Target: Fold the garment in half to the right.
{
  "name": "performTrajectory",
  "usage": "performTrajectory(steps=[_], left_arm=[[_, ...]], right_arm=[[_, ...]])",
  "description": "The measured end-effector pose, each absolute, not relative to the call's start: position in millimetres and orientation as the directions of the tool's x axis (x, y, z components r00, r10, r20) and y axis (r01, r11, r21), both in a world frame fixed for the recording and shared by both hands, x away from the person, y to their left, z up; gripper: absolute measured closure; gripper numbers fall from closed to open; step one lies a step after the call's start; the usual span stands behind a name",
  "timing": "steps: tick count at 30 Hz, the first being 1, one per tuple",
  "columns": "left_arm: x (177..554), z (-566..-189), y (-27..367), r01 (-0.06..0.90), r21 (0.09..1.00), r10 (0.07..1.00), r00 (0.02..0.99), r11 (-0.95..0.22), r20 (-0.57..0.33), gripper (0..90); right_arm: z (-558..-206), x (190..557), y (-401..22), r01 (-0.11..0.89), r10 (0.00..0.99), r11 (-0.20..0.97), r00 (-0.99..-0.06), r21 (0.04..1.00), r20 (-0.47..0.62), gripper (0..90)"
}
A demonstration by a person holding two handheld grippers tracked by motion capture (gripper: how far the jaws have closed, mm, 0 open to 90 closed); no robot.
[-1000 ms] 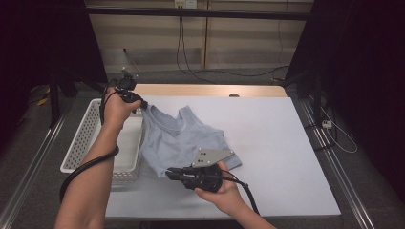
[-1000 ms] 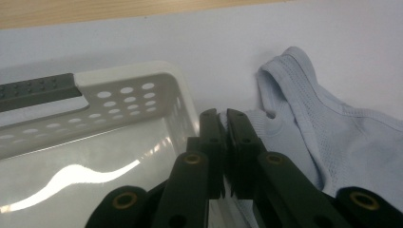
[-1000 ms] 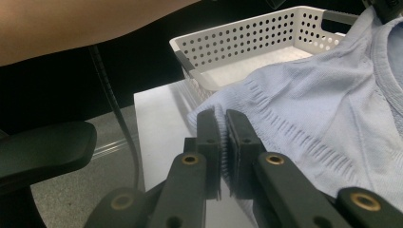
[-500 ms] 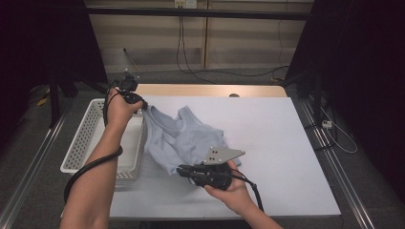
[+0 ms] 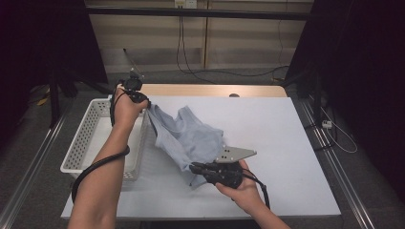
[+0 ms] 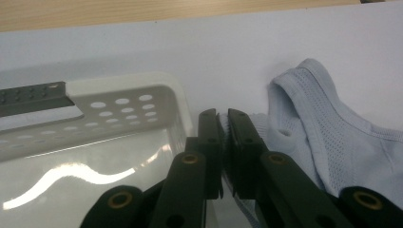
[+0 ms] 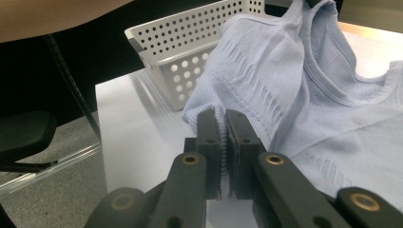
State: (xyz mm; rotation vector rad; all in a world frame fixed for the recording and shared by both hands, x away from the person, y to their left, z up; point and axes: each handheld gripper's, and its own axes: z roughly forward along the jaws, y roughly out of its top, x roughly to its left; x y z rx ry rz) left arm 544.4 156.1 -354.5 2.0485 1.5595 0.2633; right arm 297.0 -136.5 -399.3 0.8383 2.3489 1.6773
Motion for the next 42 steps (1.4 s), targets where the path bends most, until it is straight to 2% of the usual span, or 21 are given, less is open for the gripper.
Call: performTrajectory(steps=[25,36,40,42], left_arm=[[548.8,-352.0,148.9,0.820,0.546,0.934,0.313,-0.174,-0.172,84.4],[553.3,-351.4,134.4,0.798,0.568,0.921,0.350,-0.199,-0.169,84.1],[556.6,-351.4,128.0,0.788,0.580,0.915,0.366,-0.209,-0.167,82.3],[557.5,-351.9,125.5,0.774,0.600,0.911,0.374,-0.205,-0.171,78.6]], right_arm=[[-409.3,303.3,-158.3,0.384,0.574,0.242,-0.797,0.891,0.188,86.4],[-412.2,304.0,-171.4,0.383,0.604,0.257,-0.780,0.888,0.161,86.5],[-413.6,304.7,-177.5,0.389,0.627,0.255,-0.763,0.885,0.155,86.6],[-414.6,304.3,-180.5,0.395,0.636,0.255,-0.756,0.883,0.155,86.7]])
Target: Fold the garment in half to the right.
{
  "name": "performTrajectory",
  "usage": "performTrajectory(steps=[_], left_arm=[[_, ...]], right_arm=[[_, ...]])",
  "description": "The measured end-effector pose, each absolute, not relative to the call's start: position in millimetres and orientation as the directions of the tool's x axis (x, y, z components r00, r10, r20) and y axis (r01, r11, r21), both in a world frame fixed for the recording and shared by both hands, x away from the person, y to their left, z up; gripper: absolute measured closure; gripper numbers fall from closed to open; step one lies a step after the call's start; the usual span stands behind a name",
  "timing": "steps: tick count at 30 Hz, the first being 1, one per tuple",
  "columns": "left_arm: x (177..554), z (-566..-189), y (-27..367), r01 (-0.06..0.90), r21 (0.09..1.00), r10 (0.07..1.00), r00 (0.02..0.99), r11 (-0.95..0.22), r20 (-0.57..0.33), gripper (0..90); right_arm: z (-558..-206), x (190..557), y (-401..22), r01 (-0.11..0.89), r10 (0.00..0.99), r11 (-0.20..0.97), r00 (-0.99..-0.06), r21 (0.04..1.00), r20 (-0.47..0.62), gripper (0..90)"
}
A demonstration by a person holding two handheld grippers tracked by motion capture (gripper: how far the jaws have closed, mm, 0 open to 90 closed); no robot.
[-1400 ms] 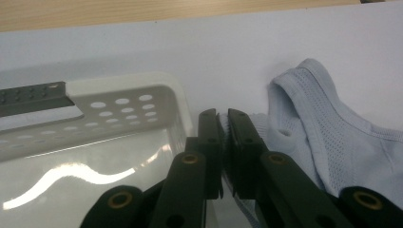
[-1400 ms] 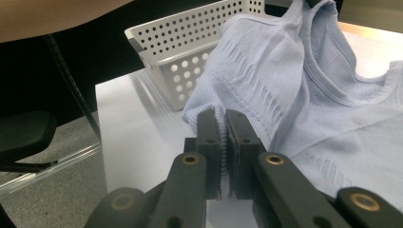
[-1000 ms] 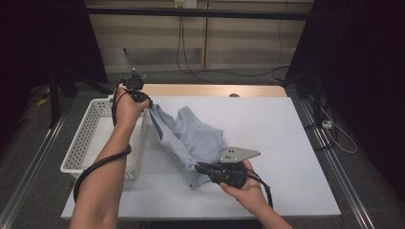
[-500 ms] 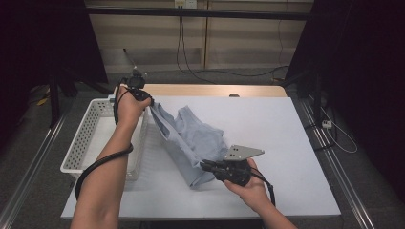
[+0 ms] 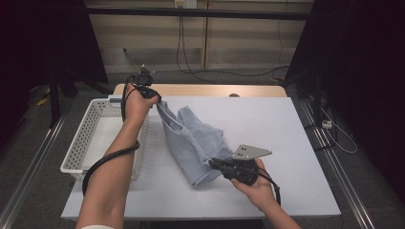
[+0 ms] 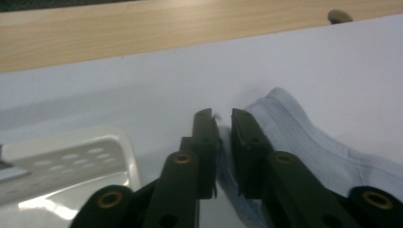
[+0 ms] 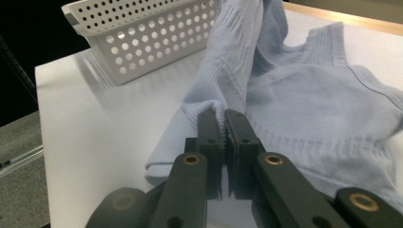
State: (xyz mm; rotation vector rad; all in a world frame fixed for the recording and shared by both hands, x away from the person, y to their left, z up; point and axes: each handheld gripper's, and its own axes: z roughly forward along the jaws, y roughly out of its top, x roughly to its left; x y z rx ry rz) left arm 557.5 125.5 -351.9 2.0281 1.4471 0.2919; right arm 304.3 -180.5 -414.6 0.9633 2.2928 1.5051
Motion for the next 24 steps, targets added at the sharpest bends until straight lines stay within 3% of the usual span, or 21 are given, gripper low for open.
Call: performTrajectory(steps=[5,8,24], left_arm=[[556.3,-353.6,125.4,0.731,0.650,0.901,0.402,-0.209,-0.162,53.5],[552.7,-354.7,128.4,0.723,0.658,0.898,0.409,-0.209,-0.164,45.6],[534.2,-360.0,128.9,0.720,0.649,0.876,0.452,-0.245,-0.170,39.2]], right_arm=[[-421.8,303.8,-194.0,0.430,0.699,0.284,-0.705,0.857,0.122,86.9],[-428.9,306.8,-201.6,0.442,0.729,0.305,-0.678,0.843,0.092,86.9],[-433.2,309.9,-210.6,0.454,0.762,0.319,-0.644,0.832,0.059,86.7]])
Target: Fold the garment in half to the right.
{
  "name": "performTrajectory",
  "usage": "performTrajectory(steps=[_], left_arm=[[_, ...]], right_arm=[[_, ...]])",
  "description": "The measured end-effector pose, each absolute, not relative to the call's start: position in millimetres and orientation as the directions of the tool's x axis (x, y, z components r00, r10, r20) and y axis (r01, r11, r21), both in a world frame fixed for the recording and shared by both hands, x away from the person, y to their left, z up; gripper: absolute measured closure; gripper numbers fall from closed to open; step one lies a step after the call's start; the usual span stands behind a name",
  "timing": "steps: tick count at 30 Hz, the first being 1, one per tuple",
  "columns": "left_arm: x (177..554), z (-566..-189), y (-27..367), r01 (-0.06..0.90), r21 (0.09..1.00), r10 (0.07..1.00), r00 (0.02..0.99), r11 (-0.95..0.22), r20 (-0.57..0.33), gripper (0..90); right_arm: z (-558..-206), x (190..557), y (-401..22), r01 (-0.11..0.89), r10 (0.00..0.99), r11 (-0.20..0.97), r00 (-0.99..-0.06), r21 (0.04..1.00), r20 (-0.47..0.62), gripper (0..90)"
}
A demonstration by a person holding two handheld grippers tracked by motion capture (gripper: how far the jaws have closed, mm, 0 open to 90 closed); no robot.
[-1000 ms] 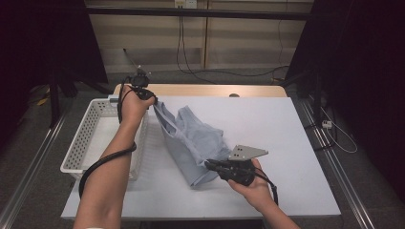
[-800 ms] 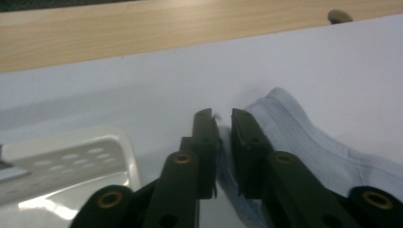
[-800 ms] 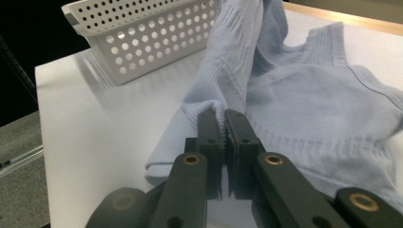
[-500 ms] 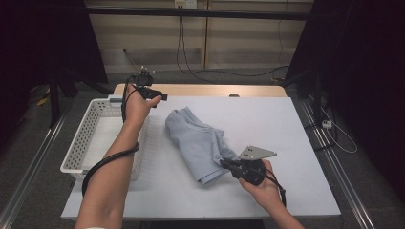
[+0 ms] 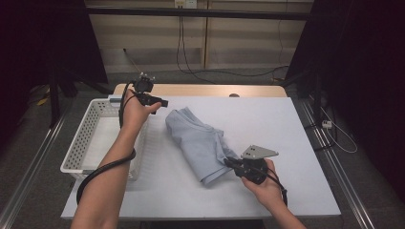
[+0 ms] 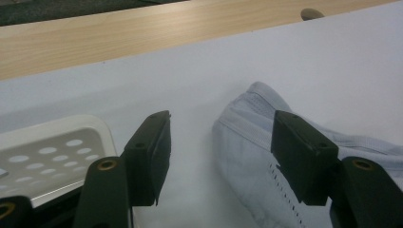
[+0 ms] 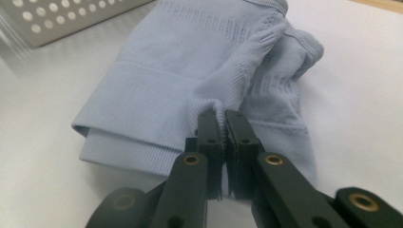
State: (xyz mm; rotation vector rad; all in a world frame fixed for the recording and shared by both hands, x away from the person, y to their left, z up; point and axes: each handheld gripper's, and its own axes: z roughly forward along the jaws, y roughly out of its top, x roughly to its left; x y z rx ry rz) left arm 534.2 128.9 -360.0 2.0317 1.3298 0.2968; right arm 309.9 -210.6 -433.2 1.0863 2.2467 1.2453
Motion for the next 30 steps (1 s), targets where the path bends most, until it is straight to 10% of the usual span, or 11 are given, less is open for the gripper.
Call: performTrajectory(steps=[15,30], left_arm=[[521.5,-361.5,119.7,0.718,0.646,0.853,0.484,-0.260,-0.195,35.8],[514.0,-361.8,113.5,0.706,0.650,0.838,0.511,-0.282,-0.192,33.3]], right_arm=[[-443.5,308.2,-223.1,0.483,0.798,0.354,-0.603,0.801,0.011,85.6],[-427.5,314.5,-220.4,0.469,0.798,0.298,-0.600,0.831,0.053,43.3]])
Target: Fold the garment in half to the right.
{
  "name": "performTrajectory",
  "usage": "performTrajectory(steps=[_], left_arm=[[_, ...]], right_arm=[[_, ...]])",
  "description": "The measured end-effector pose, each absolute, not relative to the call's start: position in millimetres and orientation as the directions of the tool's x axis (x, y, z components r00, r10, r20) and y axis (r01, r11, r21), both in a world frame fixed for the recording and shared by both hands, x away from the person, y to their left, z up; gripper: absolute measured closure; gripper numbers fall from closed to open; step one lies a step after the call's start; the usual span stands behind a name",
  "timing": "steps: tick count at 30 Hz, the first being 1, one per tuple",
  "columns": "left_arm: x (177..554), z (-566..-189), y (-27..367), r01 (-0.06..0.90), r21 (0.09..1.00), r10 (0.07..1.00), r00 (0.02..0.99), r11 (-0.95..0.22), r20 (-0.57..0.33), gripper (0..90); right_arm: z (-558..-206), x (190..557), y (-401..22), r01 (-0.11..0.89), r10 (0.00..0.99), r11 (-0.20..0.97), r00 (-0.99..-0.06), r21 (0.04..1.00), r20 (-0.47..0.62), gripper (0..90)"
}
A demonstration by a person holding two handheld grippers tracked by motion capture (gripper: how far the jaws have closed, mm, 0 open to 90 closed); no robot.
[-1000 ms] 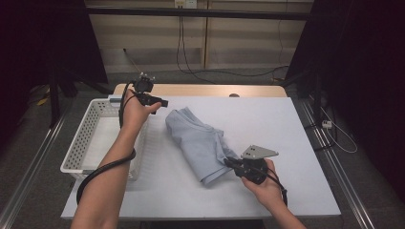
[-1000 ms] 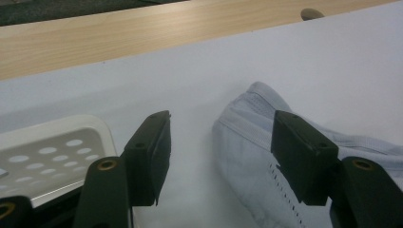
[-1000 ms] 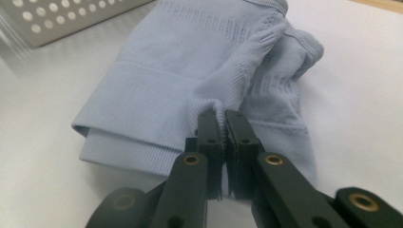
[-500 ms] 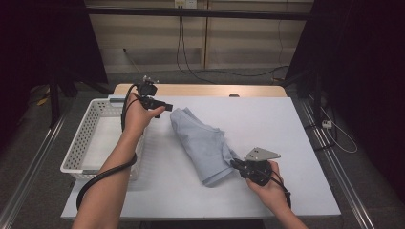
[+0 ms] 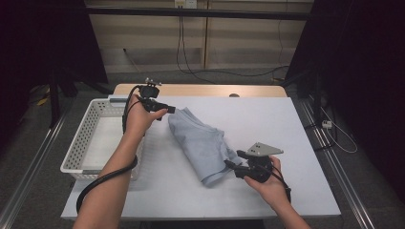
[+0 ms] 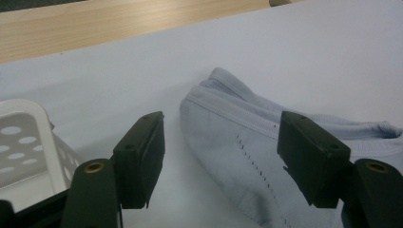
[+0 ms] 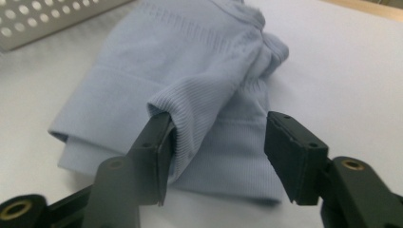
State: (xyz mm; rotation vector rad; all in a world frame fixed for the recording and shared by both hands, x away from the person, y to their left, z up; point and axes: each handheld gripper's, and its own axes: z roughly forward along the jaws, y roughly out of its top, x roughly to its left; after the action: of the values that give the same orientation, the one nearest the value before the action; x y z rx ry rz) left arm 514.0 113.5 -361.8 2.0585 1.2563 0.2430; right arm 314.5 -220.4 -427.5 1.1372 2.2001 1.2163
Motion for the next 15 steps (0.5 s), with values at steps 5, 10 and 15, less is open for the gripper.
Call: performTrajectory(steps=[5,10,15], left_arm=[[512.2,-361.6,113.9,0.707,0.647,0.837,0.512,-0.284,-0.192,32.9],[509.7,-363.4,115.7,0.711,0.644,0.836,0.512,-0.283,-0.199,32.1],[507.2,-363.7,115.4,0.709,0.643,0.835,0.516,-0.290,-0.192,30.8]], right_arm=[[-419.9,320.4,-217.2,0.466,0.782,0.297,-0.620,0.833,0.068,35.5],[-419.5,328.4,-215.1,0.489,0.778,0.289,-0.621,0.823,0.096,30.5],[-422.8,335.9,-213.5,0.500,0.783,0.275,-0.612,0.821,0.110,32.0]])
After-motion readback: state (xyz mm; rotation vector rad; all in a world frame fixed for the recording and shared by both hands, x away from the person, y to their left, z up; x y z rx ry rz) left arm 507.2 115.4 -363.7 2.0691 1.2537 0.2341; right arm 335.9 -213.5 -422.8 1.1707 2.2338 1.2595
